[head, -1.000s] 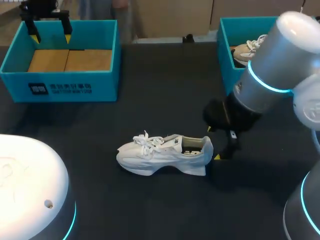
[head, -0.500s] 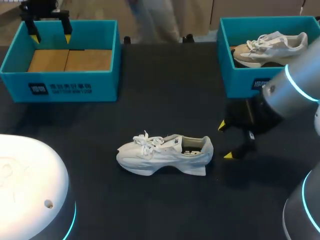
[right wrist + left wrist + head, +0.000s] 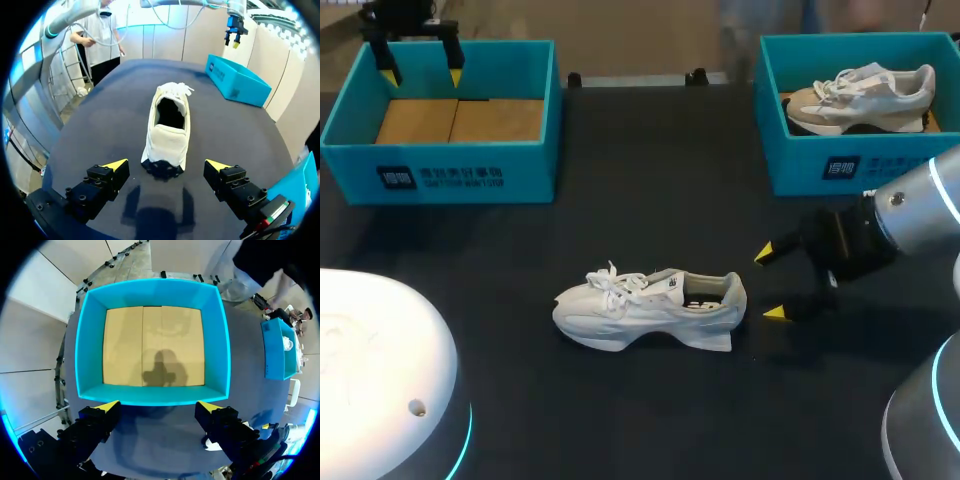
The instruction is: Take the shoe out of the shoebox, open the shoe tongue, remove and reinsert the insole, then place the shoe into the shoebox
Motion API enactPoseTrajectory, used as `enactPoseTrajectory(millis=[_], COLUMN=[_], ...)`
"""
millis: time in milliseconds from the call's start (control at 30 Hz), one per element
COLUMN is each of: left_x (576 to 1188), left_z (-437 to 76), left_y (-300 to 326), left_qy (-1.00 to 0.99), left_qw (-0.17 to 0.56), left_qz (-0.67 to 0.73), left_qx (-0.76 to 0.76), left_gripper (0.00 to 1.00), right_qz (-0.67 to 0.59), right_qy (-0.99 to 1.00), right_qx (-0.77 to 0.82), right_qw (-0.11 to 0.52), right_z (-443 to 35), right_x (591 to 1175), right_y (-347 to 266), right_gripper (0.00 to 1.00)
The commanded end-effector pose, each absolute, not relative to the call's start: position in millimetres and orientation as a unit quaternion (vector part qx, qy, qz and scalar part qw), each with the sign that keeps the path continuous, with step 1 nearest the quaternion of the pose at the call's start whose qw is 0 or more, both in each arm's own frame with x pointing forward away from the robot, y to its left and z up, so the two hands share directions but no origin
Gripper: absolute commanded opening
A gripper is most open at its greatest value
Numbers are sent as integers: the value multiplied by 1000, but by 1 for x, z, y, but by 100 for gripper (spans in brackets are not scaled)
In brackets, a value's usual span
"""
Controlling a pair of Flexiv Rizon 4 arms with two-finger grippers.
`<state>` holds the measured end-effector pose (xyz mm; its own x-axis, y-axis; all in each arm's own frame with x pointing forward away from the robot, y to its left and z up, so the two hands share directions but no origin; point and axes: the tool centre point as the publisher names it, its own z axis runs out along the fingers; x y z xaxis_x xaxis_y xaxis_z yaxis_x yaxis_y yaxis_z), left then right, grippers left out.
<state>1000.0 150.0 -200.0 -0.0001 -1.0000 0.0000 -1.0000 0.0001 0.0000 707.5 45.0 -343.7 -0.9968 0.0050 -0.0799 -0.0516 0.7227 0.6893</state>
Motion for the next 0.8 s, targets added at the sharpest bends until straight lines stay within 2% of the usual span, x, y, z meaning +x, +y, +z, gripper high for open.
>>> enactPoseTrajectory(millis=[33, 800], left_x=[1000, 1000], left_z=[-200, -200], left_y=[150, 150], left_qy=[707, 707], left_qw=[0, 0], left_qz=[0, 0], left_qx=[-707, -707], left_gripper=[100, 100], right_qz=[374, 376], right_qy=[927, 926], right_qx=[-13, -4], right_qw=[39, 39], right_z=[-345, -351], right_x=[707, 709], right_y=[45, 46], right_gripper=[100, 100])
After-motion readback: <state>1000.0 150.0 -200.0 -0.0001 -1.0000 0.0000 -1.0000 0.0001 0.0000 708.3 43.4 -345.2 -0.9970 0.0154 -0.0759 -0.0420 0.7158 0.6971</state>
